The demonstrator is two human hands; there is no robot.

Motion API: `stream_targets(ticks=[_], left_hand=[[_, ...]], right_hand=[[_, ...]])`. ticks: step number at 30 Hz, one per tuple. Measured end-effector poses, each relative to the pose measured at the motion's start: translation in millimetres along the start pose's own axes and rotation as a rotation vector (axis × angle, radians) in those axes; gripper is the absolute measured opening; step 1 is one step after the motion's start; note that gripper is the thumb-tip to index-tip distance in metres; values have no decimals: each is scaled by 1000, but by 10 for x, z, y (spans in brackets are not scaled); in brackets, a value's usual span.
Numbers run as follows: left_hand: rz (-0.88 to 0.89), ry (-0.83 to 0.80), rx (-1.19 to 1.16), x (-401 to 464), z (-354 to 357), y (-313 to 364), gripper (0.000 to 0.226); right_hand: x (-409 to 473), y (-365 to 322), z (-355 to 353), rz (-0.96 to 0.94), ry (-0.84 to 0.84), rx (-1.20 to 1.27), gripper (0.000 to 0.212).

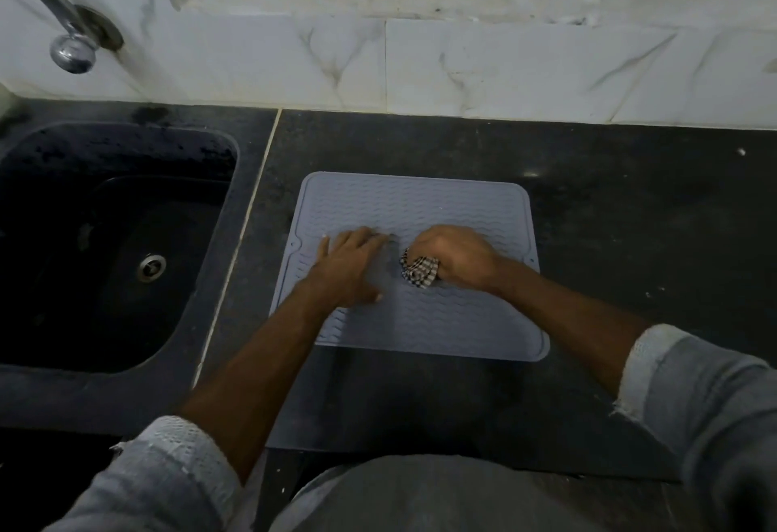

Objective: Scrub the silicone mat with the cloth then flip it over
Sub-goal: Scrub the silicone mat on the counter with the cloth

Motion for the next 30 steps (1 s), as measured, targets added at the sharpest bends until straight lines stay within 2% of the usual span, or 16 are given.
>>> stream_targets(ticks=[6,14,17,20,23,27,30], left_hand=[[-28,-52,12,40,51,36,107],[-37,-81,9,33,36,67,105],[-36,-79,30,27,22,102,105],[-45,-90,40,46,1,120,106],[-50,-96,48,61,-3,125,109],[-45,-79,53,70,21,102,108],[-49,-76,53,77,28,99,109]], right_hand=[[190,-211,141,-47,-45,-93,27],[-609,138,2,-26,6,-43,33],[-503,130,-28,-12,18,-6,28],[-219,19,-3,-31,71,-16,34],[-39,-107,132,-68,13,-75,37],[-444,64,71,-60,66,-74,35],[-759,242,23,-29,36,-68,37]])
Point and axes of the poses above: each hand's wrist, its own x-axis towards the middle knuckle, its own z-axis out of the palm, y = z × x, the point moved 6 cm from there along x, towards the middle knuckle, and after that the axes turned 15 degrees about -z, right-handed, at the moved point
